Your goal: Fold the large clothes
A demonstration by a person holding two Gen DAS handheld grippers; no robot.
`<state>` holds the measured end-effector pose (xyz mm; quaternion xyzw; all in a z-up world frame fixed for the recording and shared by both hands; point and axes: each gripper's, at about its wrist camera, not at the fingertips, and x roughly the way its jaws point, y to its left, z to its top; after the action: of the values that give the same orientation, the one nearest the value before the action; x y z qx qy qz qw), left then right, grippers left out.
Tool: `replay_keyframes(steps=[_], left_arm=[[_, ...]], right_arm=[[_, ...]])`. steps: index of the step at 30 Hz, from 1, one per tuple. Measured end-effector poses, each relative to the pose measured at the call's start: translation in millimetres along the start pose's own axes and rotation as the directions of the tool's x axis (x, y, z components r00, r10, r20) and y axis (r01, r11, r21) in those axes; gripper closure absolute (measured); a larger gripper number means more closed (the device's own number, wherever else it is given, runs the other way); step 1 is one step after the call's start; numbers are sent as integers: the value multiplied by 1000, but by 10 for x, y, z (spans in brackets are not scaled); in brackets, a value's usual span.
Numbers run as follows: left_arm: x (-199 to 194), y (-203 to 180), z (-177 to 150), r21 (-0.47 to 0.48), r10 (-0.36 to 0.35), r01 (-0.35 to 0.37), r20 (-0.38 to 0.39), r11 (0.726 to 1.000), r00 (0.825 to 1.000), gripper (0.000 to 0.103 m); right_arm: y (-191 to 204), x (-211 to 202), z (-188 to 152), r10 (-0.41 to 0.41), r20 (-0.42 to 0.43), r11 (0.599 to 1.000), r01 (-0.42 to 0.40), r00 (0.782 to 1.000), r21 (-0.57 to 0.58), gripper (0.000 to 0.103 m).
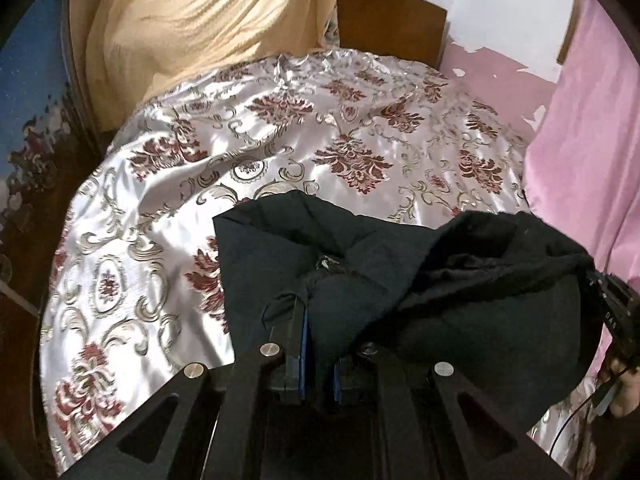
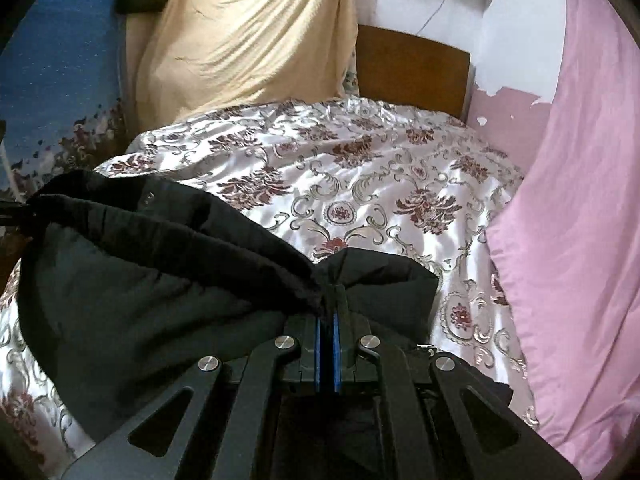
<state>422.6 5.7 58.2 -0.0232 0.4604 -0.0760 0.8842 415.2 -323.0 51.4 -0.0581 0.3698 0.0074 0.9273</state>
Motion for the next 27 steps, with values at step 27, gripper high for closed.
replay_keyframes(steps=[27], left_arm=[[497,103,275,-99,-47,57,96,993,994,94]], right_arm=[[-11,521,-9,-42,85,998,38,996,41,99]])
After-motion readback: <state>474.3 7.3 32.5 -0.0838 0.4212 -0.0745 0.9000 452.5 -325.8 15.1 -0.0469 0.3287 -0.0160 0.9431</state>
